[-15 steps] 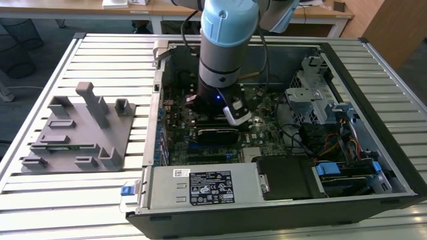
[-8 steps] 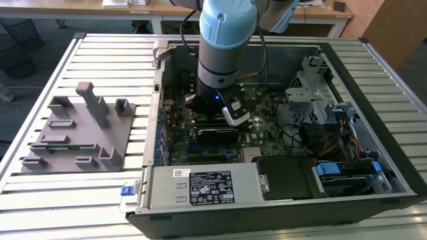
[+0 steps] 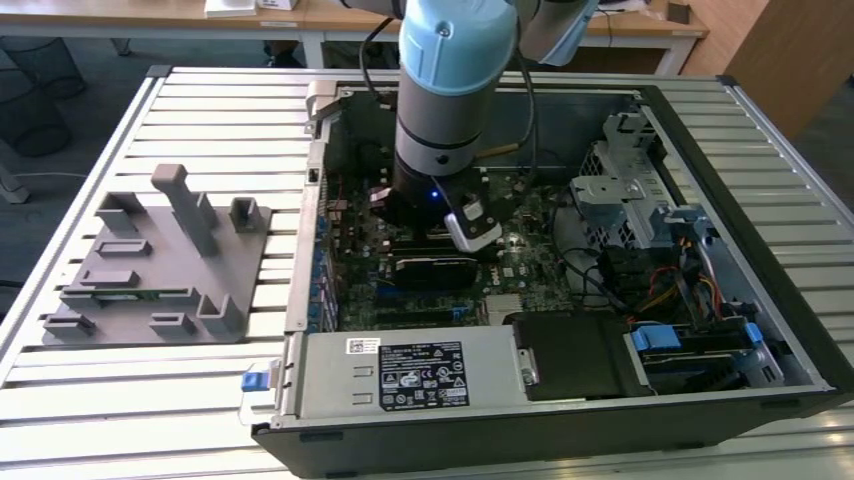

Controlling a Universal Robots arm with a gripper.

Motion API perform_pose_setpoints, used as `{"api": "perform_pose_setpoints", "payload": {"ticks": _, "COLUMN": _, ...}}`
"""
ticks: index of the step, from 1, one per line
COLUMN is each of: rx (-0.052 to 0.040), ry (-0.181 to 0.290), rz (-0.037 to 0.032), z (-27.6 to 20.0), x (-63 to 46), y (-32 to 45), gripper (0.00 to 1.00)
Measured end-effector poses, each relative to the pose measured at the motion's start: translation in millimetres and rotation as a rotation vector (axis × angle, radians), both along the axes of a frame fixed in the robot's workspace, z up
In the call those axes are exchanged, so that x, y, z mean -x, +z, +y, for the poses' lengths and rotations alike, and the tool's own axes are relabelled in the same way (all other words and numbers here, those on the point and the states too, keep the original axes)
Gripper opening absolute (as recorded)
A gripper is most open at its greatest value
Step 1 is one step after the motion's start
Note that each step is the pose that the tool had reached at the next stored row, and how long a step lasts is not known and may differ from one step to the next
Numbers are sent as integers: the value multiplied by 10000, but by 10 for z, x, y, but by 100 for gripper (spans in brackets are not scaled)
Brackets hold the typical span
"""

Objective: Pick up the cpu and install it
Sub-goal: 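Install the second cpu locking lever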

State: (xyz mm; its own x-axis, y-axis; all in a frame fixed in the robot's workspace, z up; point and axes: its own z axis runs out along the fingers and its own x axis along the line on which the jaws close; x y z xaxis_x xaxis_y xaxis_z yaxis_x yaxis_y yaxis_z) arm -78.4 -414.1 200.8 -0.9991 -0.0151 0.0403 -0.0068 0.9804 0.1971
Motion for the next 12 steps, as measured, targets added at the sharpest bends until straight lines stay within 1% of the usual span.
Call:
{"api": "perform_pose_setpoints", "payload": {"ticks": 3, "rx": -20, "ry": -2, "rz": 1, "z": -43, "x": 0, "y": -1, "gripper": 11}}
{"api": "perform_pose_setpoints", "payload": {"ticks": 6, "rx": -39, "ry": -5, "rz": 2, "z": -49, "x": 0, "y": -5, "gripper": 11}}
{"api": "perform_pose_setpoints", "payload": {"ticks": 7, "rx": -81, "ry": -3, "rz": 3, "z": -50, "x": 0, "y": -9, "gripper": 11}}
{"api": "perform_pose_setpoints", "payload": {"ticks": 12, "rx": -401, "ry": -3, "rz": 2, "z": -49, "x": 1, "y": -42, "gripper": 11}}
